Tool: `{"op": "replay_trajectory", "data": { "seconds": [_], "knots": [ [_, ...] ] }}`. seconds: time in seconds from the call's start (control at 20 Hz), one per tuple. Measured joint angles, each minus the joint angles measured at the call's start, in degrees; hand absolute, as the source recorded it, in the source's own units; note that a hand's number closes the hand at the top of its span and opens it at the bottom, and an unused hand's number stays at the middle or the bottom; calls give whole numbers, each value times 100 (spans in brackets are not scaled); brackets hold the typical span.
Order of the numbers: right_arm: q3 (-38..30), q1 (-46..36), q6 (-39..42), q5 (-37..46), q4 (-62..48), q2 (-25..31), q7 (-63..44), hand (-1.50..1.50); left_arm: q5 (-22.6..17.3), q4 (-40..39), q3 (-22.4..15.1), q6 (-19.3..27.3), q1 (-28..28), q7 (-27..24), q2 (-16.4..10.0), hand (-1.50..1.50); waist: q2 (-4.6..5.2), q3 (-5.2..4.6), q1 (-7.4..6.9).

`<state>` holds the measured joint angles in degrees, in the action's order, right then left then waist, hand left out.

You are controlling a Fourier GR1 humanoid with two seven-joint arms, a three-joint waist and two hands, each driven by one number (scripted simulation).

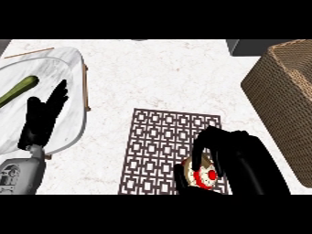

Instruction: Pick the cupcake from the placemat and place it in the basket

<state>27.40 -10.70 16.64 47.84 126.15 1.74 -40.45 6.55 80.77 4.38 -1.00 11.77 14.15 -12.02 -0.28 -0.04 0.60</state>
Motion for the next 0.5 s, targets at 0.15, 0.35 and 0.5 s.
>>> {"op": "replay_trajectory", "data": {
  "seconds": [0.15, 0.35, 0.5],
  "knots": [
    [-347, -654, 381, -300, 580, -92, -828, 150, 68, -112, -17, 45, 35, -83, 28, 0, 4, -5, -13],
    [-958, -1744, 647, -494, 621, -149, -1462, 150, 47, -86, -31, 10, 56, -55, 53, 0, 3, -6, -43],
    [-1724, -2393, 901, -882, 575, -148, -1564, 150, 29, 2, -33, -27, 16, 1, 44, 0, 1, -4, -43]
  ]
}}
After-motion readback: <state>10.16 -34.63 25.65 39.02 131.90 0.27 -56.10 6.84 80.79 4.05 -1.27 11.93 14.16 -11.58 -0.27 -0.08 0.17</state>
